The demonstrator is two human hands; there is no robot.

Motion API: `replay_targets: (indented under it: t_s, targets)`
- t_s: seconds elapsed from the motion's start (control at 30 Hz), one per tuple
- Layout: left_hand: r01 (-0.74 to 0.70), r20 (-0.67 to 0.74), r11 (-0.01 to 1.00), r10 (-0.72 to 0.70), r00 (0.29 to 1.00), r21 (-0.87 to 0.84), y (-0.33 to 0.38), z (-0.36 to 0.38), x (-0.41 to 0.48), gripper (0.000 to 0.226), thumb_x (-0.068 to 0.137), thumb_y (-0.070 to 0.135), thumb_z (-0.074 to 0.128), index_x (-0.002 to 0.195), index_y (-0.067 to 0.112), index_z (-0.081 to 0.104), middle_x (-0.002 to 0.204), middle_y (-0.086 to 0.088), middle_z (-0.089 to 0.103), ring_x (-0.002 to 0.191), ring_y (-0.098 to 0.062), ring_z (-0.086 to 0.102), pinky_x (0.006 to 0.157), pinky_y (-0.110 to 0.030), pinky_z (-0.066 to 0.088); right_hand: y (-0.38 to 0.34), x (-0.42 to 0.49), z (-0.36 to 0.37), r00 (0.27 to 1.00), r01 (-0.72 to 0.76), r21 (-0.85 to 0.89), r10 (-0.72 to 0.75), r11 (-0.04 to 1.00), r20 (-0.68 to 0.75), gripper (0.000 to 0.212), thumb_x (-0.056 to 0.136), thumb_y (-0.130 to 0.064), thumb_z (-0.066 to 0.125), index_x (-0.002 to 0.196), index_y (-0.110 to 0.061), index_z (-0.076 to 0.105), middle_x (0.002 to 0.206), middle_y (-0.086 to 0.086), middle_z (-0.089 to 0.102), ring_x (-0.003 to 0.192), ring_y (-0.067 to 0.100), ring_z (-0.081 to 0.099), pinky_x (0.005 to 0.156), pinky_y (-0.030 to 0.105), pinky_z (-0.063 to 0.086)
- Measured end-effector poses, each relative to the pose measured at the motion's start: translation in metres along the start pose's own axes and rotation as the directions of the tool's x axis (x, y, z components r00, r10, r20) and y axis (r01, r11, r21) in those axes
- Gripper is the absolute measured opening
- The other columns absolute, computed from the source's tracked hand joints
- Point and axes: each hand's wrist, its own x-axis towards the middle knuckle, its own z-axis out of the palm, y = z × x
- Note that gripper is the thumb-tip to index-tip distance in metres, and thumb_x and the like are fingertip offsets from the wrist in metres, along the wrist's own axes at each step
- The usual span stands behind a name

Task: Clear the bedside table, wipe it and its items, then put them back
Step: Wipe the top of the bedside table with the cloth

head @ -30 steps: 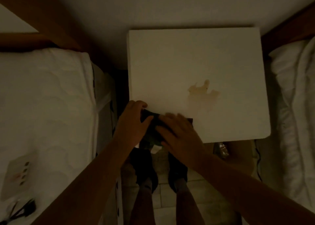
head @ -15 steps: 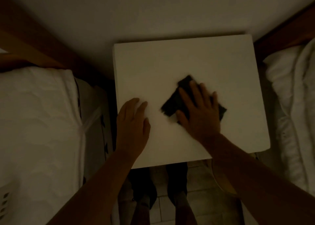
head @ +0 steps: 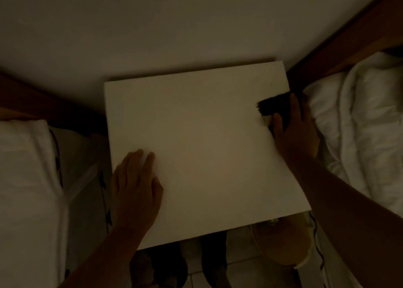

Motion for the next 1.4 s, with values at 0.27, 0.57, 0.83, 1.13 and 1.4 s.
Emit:
replay_targets:
  t_s: [0.27, 0.57, 0.83, 1.13, 1.4]
  targets:
    - [0.021, 0.020, 0.998, -0.022, 1.000, 0.051, 0.005, -0.004, 0.001, 0.056, 0.089, 0.026, 0.039, 0.142, 0.009, 0.041, 0.148, -0.018, 0.037, 0.137, -0.038, 0.032, 0.111, -0.056, 0.029, 0.047, -0.101, 0.000, 0.998, -0.041, -0.037, 0.042, 0.998, 0.049, 0.065, 0.098, -0.052, 0.027, 0.155, -0.028, 0.008, 0.161, 0.010, 0.019, 0.140, 0.035, 0.032, 0.109, 0.053, 0.036]
    - [0.032, 0.071, 0.997, -0.036, 0.997, 0.064, 0.004, -0.004, 0.002, 0.059, 0.089, 0.032, 0.032, 0.144, 0.010, 0.039, 0.149, -0.018, 0.036, 0.139, -0.039, 0.032, 0.112, -0.057, 0.028, 0.057, -0.118, -0.002, 0.990, 0.072, -0.165, -0.050, 0.984, 0.131, 0.071, 0.095, -0.050, 0.021, 0.155, -0.013, 0.014, 0.160, 0.018, 0.019, 0.146, 0.037, 0.022, 0.115, 0.056, 0.025]
    - [0.018, 0.037, 0.998, -0.020, 0.999, 0.056, 0.003, -0.002, 0.003, 0.056, 0.089, 0.029, 0.035, 0.140, 0.009, 0.046, 0.147, -0.018, 0.040, 0.137, -0.039, 0.034, 0.111, -0.056, 0.029, -0.034, 0.048, 0.012, 0.987, 0.159, -0.164, -0.158, 0.974, 0.020, 0.068, 0.096, -0.050, 0.024, 0.154, -0.015, 0.018, 0.160, 0.016, 0.019, 0.146, 0.038, 0.020, 0.116, 0.057, 0.022]
    - [0.033, 0.061, 0.998, -0.036, 0.997, 0.054, 0.005, -0.005, 0.003, 0.056, 0.089, 0.030, 0.036, 0.142, 0.012, 0.044, 0.148, -0.015, 0.041, 0.140, -0.033, 0.032, 0.113, -0.051, 0.025, -0.175, -0.040, 0.051, 0.878, 0.478, -0.099, -0.472, 0.873, 0.073, 0.067, 0.091, -0.048, 0.041, 0.151, -0.021, 0.030, 0.160, 0.010, 0.024, 0.146, 0.038, 0.021, 0.115, 0.058, 0.015]
    - [0.103, 0.087, 0.993, -0.108, 0.990, 0.059, 0.001, -0.003, 0.001, 0.067, 0.091, 0.041, 0.035, 0.142, -0.002, 0.034, 0.145, -0.025, 0.038, 0.133, -0.040, 0.037, 0.108, -0.049, 0.034, -0.266, -0.091, 0.079, 0.540, 0.834, 0.008, -0.820, 0.551, 0.192, 0.063, 0.096, -0.052, 0.037, 0.152, -0.025, 0.027, 0.162, 0.006, 0.018, 0.149, 0.032, 0.011, 0.119, 0.055, 0.009]
